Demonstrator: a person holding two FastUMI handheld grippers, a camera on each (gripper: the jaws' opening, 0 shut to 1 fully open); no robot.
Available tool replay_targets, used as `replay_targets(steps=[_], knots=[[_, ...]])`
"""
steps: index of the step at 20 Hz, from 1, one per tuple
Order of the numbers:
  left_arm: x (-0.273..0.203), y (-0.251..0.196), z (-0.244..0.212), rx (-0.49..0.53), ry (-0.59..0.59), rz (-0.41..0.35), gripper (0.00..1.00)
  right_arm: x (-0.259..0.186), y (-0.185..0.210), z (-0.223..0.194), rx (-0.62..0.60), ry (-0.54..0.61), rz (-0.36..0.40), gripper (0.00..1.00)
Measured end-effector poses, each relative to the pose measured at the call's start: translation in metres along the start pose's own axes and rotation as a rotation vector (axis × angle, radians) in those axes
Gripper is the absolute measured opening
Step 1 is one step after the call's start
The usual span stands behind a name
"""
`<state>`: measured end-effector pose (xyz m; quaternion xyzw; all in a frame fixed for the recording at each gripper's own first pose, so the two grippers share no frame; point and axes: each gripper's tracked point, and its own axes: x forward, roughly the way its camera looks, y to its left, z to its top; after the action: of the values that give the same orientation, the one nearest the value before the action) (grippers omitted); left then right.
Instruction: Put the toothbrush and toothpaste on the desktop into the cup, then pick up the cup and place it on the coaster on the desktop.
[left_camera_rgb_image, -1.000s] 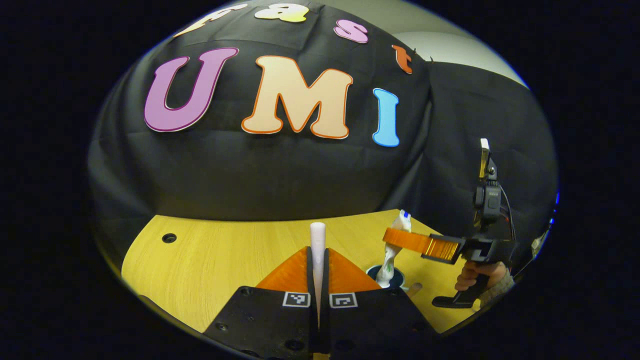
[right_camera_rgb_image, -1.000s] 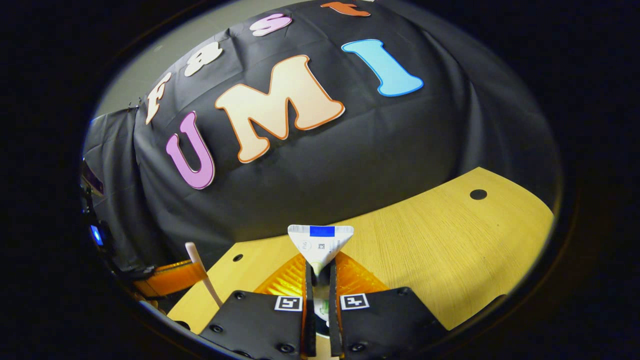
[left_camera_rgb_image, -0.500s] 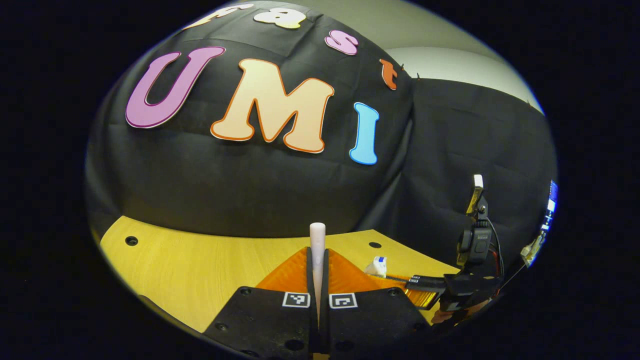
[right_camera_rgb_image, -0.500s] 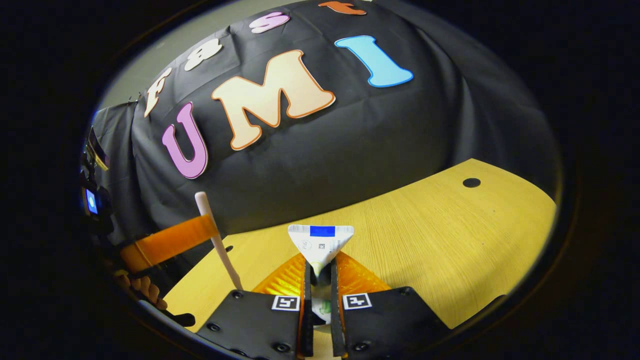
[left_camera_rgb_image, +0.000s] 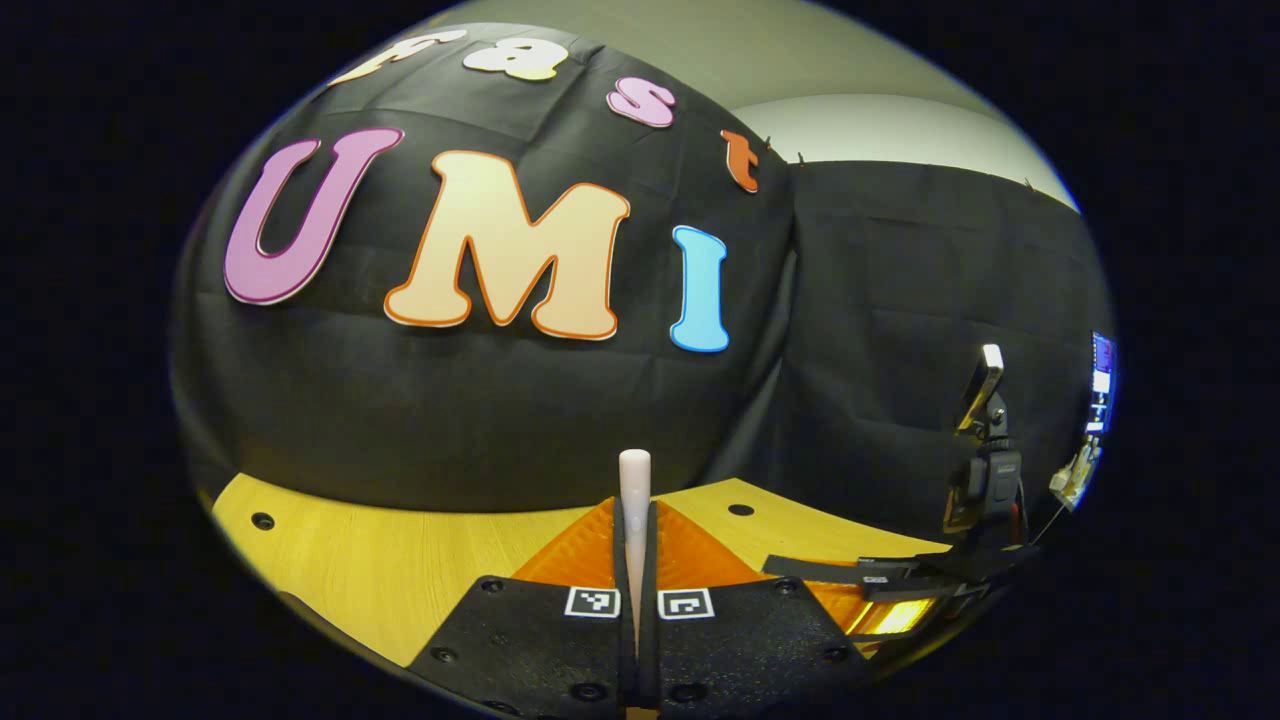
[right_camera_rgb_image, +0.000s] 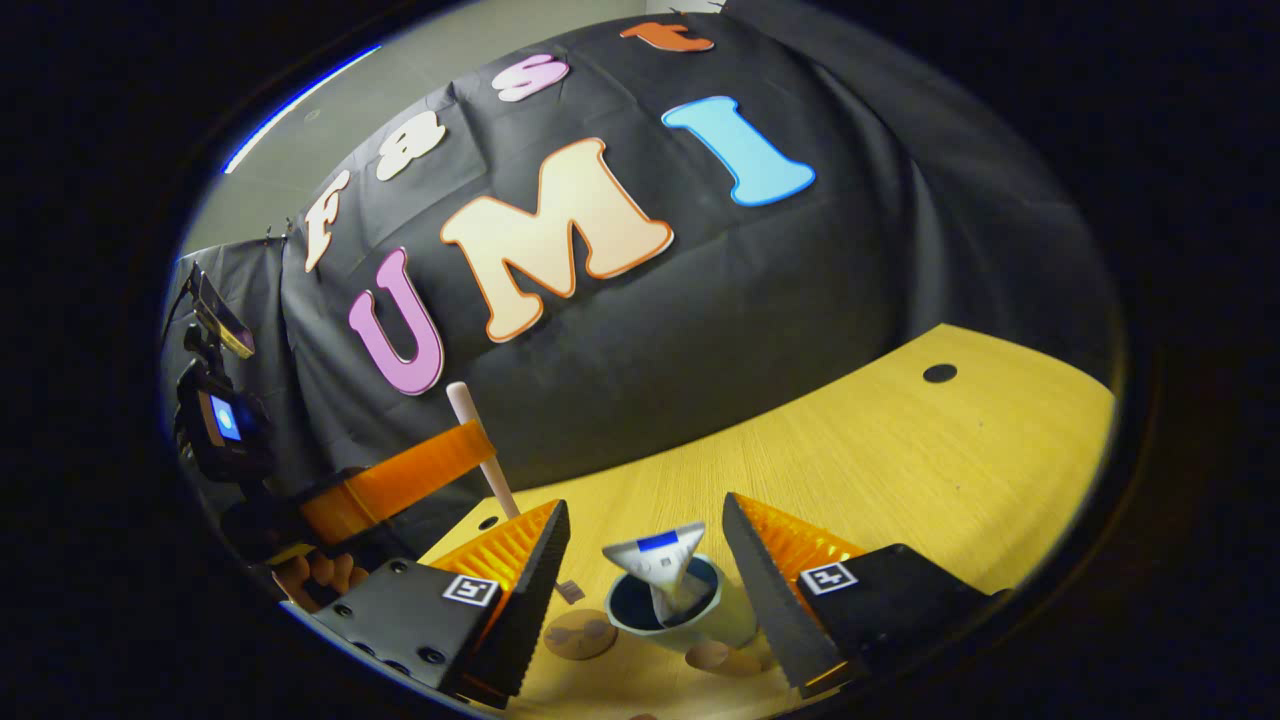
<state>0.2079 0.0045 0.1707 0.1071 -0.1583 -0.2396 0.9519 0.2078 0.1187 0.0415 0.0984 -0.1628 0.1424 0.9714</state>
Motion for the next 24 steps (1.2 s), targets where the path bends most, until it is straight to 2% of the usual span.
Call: replay_targets(steps=[1,3,8,11,12,13,16,17,19,20,21,22,23,24], knots=[[0.001,-0.005,0.003,0.004,-0.011,-0.011,0.0,-0.009,-0.002,0.009,-0.012,-0.022,-0.013,0.96],[0.004,-0.017,0.007,-0.001,-0.025,-0.037,0.0,-0.026,-0.011,0.026,-0.047,-0.059,-0.044,0.98],[0.019,-0.033,-0.006,-0.053,-0.026,-0.082,0.0,-0.06,-0.037,0.038,-0.062,-0.077,-0.106,0.98],[0.024,-0.036,-0.028,-0.037,0.007,-0.08,0.0,-0.073,-0.052,0.034,-0.069,-0.064,-0.139,0.98],[0.026,-0.038,-0.035,-0.04,0.013,-0.086,0.0,-0.078,-0.058,0.031,-0.067,-0.053,-0.148,0.94],[0.026,-0.043,-0.04,-0.05,0.019,-0.097,0.0,-0.082,-0.061,0.029,-0.066,-0.047,-0.155,0.98],[0.024,-0.048,-0.056,-0.071,0.043,-0.105,0.04,-0.088,-0.069,0.025,-0.071,-0.037,-0.171,0.98],[0.022,-0.05,-0.061,-0.078,0.06,-0.108,0.02,-0.09,-0.069,0.024,-0.071,-0.033,-0.172,0.98],[0.015,-0.048,-0.067,-0.092,0.078,-0.105,0.08,-0.092,-0.069,0.022,-0.071,-0.023,-0.166,0.98],[0.012,-0.046,-0.066,-0.092,0.079,-0.096,0.2,-0.093,-0.068,0.022,-0.076,-0.018,-0.165,0.98],[0.009,-0.042,-0.063,-0.088,0.076,-0.085,0.28,-0.093,-0.067,0.022,-0.078,-0.015,-0.163,0.98],[0.006,-0.038,-0.06,-0.08,0.072,-0.077,0.41,-0.093,-0.066,0.023,-0.077,-0.011,-0.157,0.98],[0.003,-0.035,-0.056,-0.074,0.066,-0.067,0.49,-0.093,-0.065,0.024,-0.074,-0.009,-0.152,0.98],[-0.001,-0.03,-0.052,-0.069,0.06,-0.053,0.66,-0.092,-0.061,0.025,-0.072,-0.006,-0.147,0.98]])
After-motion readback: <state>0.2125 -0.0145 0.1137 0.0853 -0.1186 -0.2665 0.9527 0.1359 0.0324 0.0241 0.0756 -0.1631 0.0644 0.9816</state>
